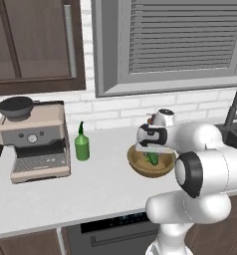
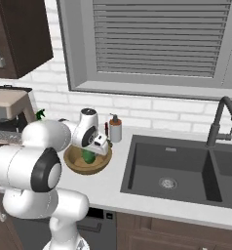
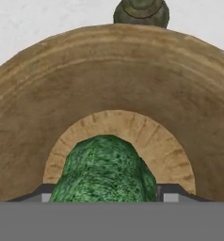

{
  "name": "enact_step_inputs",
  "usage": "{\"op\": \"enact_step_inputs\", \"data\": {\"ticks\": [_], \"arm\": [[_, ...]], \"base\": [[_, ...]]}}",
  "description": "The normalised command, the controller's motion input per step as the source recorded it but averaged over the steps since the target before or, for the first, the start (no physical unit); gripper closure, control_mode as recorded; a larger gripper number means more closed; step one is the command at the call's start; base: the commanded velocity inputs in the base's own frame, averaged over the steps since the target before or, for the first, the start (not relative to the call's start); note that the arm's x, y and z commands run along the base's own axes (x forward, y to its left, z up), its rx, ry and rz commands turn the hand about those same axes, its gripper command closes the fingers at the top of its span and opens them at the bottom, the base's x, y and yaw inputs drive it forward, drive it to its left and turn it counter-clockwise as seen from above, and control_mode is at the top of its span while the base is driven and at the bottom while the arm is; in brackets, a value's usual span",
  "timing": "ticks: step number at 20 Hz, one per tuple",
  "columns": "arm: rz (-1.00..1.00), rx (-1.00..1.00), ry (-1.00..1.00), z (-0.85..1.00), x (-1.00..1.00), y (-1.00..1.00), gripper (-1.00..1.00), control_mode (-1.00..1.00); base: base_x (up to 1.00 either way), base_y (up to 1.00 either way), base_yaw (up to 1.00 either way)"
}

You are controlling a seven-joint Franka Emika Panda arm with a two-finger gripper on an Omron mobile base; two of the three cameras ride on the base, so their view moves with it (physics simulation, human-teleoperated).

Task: Pick the broccoli from the sink and place it in the bowl. Then pick the bowl and place it in the microwave. Then close the microwave door and press the start button.

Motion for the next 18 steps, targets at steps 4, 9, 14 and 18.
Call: {"op": "enact_step_inputs", "data": {"ticks": [4,9,14,18], "arm": [[0.00,-0.01,0.00,-0.06,0.06,0.03,-1.00,-1.00],[0.00,0.00,0.00,0.00,-0.02,0.02,-1.00,-1.00],[0.00,0.00,-0.06,0.13,-0.17,0.00,-1.00,-1.00],[-0.07,0.01,-0.04,0.51,-0.49,-0.03,-1.00,-1.00]], "base": [[0.00,0.00,0.00],[0.00,0.00,0.00],[0.00,0.00,0.00],[0.00,0.00,0.00]]}}
